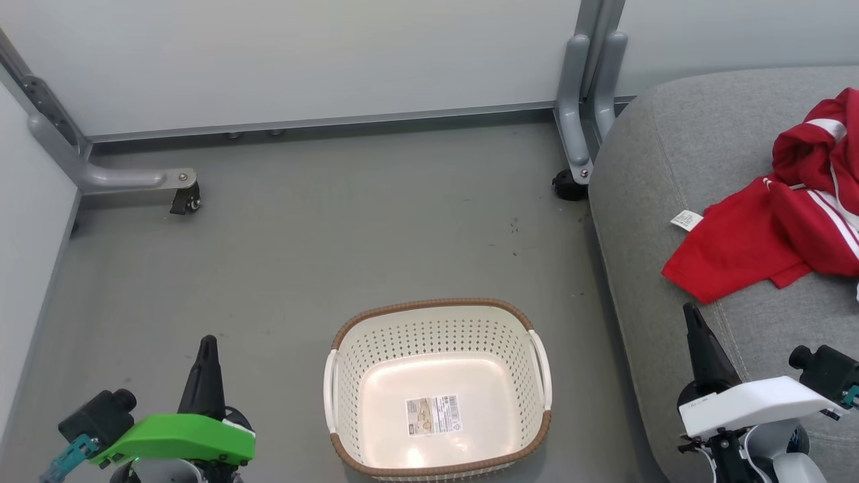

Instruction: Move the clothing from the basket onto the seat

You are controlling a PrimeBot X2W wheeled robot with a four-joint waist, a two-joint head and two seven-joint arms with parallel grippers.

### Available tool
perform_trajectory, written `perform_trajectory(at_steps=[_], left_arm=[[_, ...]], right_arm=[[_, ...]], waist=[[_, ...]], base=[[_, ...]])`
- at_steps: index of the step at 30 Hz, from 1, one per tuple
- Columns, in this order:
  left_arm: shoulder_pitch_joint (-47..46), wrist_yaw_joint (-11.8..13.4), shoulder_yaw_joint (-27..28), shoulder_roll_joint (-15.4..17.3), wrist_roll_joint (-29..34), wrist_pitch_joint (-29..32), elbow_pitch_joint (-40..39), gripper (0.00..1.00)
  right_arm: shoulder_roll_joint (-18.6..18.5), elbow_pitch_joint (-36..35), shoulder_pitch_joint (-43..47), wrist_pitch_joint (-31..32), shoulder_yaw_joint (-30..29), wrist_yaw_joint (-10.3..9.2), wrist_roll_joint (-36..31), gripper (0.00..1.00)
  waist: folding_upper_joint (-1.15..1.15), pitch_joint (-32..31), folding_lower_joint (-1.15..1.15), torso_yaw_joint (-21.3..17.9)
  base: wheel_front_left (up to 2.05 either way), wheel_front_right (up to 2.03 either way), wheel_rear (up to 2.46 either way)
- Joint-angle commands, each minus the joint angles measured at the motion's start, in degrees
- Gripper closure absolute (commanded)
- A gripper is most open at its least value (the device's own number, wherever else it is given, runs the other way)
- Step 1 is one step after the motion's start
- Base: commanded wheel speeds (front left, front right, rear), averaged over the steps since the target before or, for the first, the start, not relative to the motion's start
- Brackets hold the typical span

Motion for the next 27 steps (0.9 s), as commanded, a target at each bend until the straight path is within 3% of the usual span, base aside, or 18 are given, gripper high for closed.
perform_trajectory(at_steps=[1, 27], left_arm=[[-1.88, -0.48, 0.53, -0.16, -2.10, 0.42, -0.46, 1.00], [-2.94, -1.91, 3.53, -0.48, -19.46, 4.93, -0.16, 1.00]], right_arm=[[-0.37, -0.26, -1.68, 0.21, -0.17, 0.02, 2.18, 1.00], [-0.73, 2.86, -3.76, 2.89, -1.16, 0.02, 20.26, 1.00]], waist=[[0.00, -0.06, 0.00, 0.00], [0.00, -1.05, 0.00, -0.13]], base=[[0.00, 0.00, 0.00], [0.00, 0.00, 0.00]])
